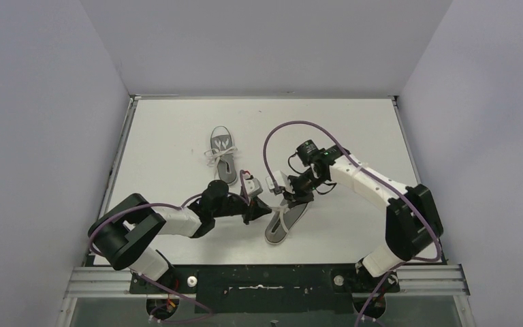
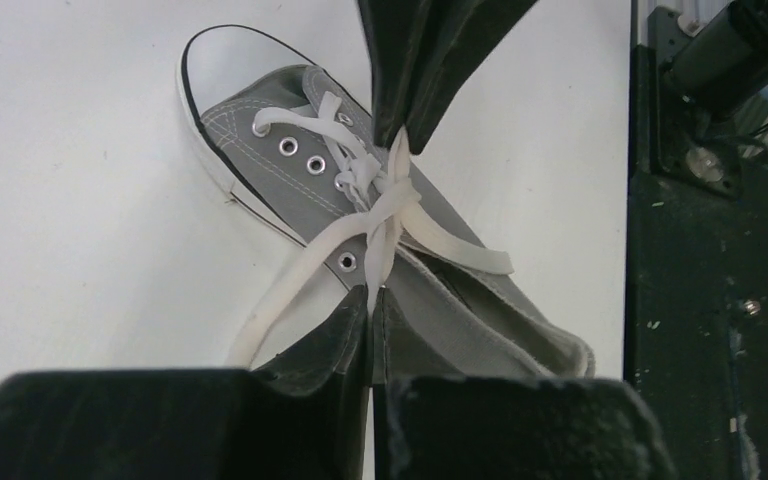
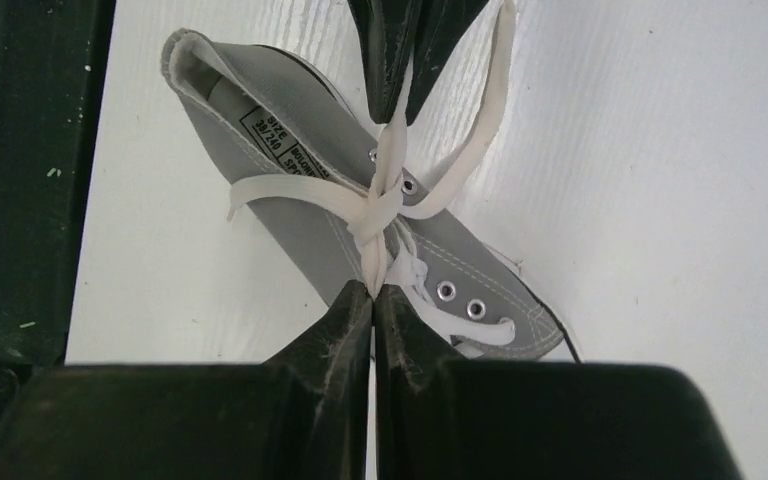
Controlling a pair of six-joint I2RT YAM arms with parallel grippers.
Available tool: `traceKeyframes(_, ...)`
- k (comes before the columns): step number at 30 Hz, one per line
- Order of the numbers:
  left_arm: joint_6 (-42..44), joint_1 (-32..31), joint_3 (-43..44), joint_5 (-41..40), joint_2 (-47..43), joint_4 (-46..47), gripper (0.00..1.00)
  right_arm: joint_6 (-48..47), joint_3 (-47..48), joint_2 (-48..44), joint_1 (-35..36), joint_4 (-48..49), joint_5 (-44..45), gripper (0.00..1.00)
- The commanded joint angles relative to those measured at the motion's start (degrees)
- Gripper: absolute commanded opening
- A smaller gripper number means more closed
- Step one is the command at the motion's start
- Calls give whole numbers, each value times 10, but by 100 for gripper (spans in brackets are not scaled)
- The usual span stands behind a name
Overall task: Tie the shoes
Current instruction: Tie the shoelace on the shoe.
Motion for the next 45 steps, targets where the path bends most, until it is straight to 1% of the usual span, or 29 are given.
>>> traceKeyframes(1,-95,-2,1,-1,-25,2,0,106,-46,-90,15,73,66,0)
traceKeyframes(2,-108,-4,4,-3,-24,-11,0,108,-54,-94,19,68,72,0)
traceKeyframes(4,-140,-11,-5,-11,-16,5,0,121,-85,-105,33,76,103,0)
traceKeyframes(5,-161,-13,-9,-15,-11,10,0,134,-98,-112,40,87,124,0)
traceKeyframes(8,-210,-14,-20,-44,-1,-14,0,194,-140,-138,42,145,176,0)
traceKeyframes(10,-233,-14,-42,-59,-4,-2,0,215,-157,-146,41,165,200,0)
traceKeyframes(11,-249,-13,-51,-78,-10,-11,0,222,-165,-146,39,172,211,0)
traceKeyframes(16,-301,-10,-80,-168,-61,-119,0,259,-214,-159,-2,233,240,0)
traceKeyframes(18,-308,-4,-83,-183,-76,-152,0,272,-229,-165,-12,252,261,0)
traceKeyframes(23,-300,10,-60,-175,-76,-228,0,287,-253,-149,-30,278,294,0)
traceKeyframes(26,-314,15,-73,-170,-58,-204,0,296,-269,-142,-48,296,298,0)
traceKeyframes(29,-315,16,-75,-164,-41,-209,0,301,-286,-148,-60,310,299,0)
traceKeyframes(34,-315,14,-102,-165,-23,-177,0,294,-301,-159,-69,308,292,0)
traceKeyframes(36,-307,12,-103,-149,-28,-170,0,296,-292,-162,-70,296,286,0)
traceKeyframes(37,-301,15,-97,-135,-40,-175,0,297,-280,-167,-70,282,275,0)
traceKeyframes(38,-297,17,-84,-138,-61,-224,0,302,-263,-175,-69,270,260,0)
traceKeyframes(39,-290,15,-69,-154,-98,-273,6,313,-251,-185,-66,259,251,0)
traceKeyframes(40,-279,11,-59,-172,-144,-319,25,324,-237,-198,-63,243,243,0)
traceKeyframes(41,-270,8,-50,-196,-191,-359,44,337,-223,-216,-59,226,237,9)
traceKeyframes(42,-259,6,-41,-216,-244,-399,54,360,-211,-232,-54,213,241,25)
traceKeyframes(43,-250,7,-31,-232,-290,-439,61,381,-203,-252,-46,205,246,36)
traceKeyframes(44,-244,10,-16,-246,-329,-492,65,400,-195,-270,-35,197,247,46)
traceKeyframes(45,-240,14,0,-256,-364,-548,67,428,-184,-288,-23,186,255,64)
